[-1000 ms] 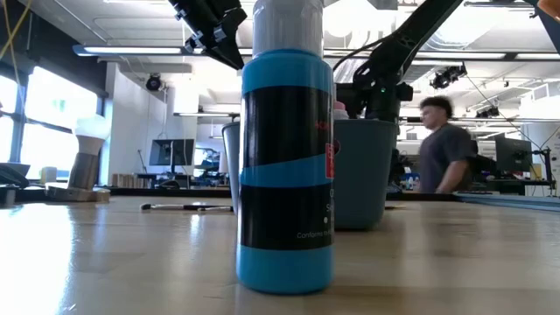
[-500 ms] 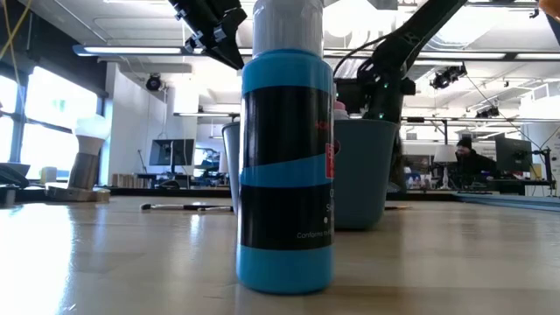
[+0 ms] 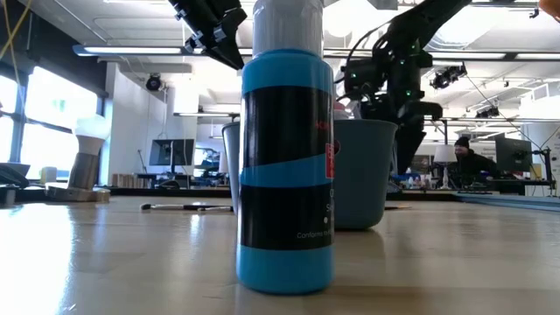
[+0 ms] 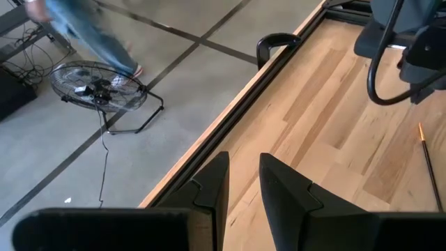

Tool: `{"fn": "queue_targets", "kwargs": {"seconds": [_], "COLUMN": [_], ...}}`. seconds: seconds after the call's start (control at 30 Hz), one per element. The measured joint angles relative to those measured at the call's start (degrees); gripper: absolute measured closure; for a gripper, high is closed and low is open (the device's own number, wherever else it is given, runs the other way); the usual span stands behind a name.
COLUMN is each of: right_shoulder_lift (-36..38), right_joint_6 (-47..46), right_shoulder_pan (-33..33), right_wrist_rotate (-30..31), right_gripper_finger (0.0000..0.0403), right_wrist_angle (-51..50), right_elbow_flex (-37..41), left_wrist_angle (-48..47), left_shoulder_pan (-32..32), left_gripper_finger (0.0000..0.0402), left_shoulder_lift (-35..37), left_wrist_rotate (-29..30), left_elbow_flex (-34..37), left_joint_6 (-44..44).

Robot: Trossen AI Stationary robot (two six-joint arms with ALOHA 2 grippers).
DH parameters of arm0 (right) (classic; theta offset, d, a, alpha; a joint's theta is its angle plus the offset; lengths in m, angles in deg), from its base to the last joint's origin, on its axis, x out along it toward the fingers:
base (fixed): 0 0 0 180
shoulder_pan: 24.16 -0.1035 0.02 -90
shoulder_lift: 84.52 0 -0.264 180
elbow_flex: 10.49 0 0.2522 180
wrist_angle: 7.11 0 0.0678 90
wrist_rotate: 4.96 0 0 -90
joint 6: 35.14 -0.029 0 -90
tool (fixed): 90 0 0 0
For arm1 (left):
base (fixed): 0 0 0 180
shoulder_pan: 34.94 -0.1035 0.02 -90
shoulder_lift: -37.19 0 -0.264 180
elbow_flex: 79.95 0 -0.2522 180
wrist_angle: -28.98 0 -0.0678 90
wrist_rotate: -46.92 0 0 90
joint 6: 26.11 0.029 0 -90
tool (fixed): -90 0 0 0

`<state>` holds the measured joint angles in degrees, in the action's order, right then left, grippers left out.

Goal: Pick & Place Paint Supplies
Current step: Put the black and gold paint brush into the green cup

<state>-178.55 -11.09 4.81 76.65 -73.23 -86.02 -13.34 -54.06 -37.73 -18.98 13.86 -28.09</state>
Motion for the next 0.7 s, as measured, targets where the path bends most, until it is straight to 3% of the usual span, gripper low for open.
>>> {"fn": "queue_targets", "kwargs": {"seconds": [0.27,0.53,0.7], "right_shoulder_lift": [-0.1,-0.1,-0.1], "right_joint_6": [4.8,9.1,10.8], "right_shoulder_pan": [-0.1,-1.0,-2.5], "right_wrist_rotate": [1.4,-0.9,-3.8], "right_gripper_finger": [0.0400,0.0399,0.0366], "right_wrist_angle": [0.4,0.2,0.3], "right_elbow_flex": [0.0,0.0,0.0], "left_wrist_angle": [0.0,0.0,0.0], "left_shoulder_pan": [0.0,0.0,0.0], "left_gripper_finger": [0.0325,0.0325,0.0325], "left_shoulder_lift": [0.0,0.0,0.0], "left_wrist_rotate": [-1.5,-1.5,-1.5], "left_elbow_flex": [0.0,0.0,0.0], "left_joint_6": [0.0,0.0,0.0]}}
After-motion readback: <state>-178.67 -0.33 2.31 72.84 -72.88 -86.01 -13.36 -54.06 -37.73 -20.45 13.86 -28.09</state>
